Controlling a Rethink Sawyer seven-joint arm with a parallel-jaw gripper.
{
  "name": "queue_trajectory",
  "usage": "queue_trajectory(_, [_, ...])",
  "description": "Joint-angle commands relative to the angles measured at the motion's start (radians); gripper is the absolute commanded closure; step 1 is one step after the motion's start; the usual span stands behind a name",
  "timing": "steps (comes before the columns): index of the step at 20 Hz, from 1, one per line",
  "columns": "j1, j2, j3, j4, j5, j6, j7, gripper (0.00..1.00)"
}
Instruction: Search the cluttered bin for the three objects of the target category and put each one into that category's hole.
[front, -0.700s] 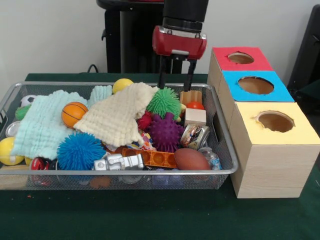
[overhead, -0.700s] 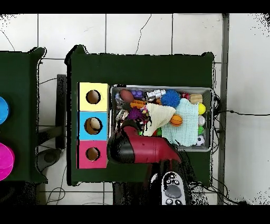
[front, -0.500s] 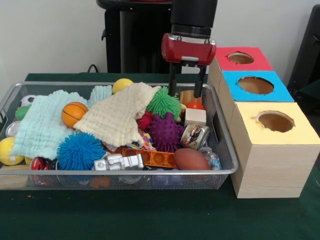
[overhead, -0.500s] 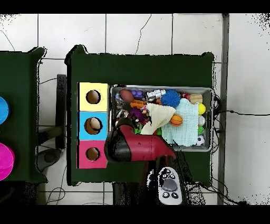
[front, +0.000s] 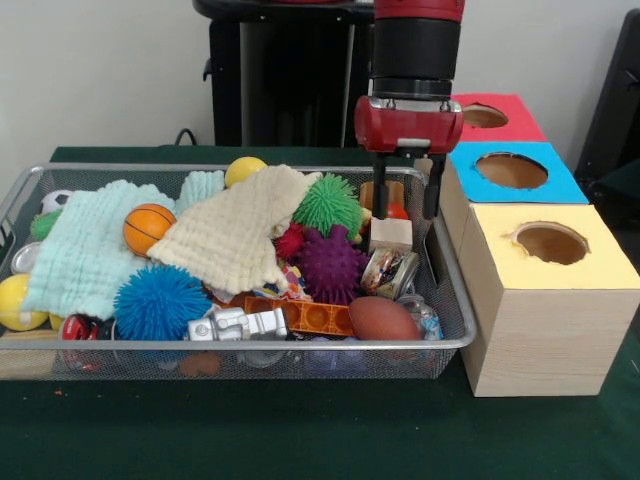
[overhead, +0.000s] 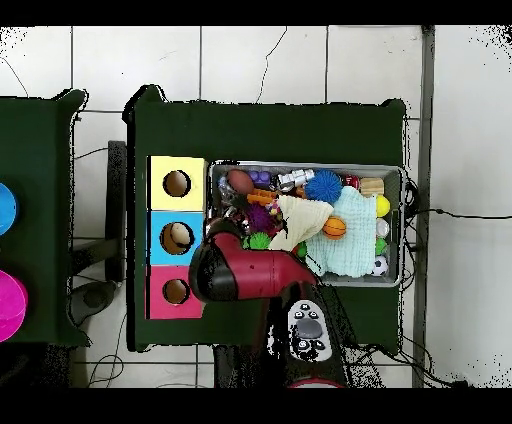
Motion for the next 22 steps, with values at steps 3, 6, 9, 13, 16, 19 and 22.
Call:
queue_trajectory(3, [-0.007, 0.126, 0.105, -0.123, 0.033, -0.158, 0.205, 0.00])
queue_trajectory(6, [-0.019, 0.157, 0.116, -0.153, 0.010, -0.216, 0.196, 0.00])
queue_trajectory(9, [-0.031, 0.181, 0.128, -0.175, -0.005, -0.236, 0.184, 0.00])
queue_trajectory(13, [-0.045, 0.217, 0.139, -0.201, -0.017, -0.262, 0.173, 0.00])
queue_trajectory(16, [-0.052, 0.255, 0.137, -0.220, -0.020, -0.281, 0.171, 0.00])
queue_trajectory(19, [-0.042, 0.277, 0.110, -0.222, -0.012, -0.309, 0.174, 0.00])
queue_trajectory(22, [-0.041, 0.274, 0.097, -0.211, -0.010, -0.308, 0.175, 0.00])
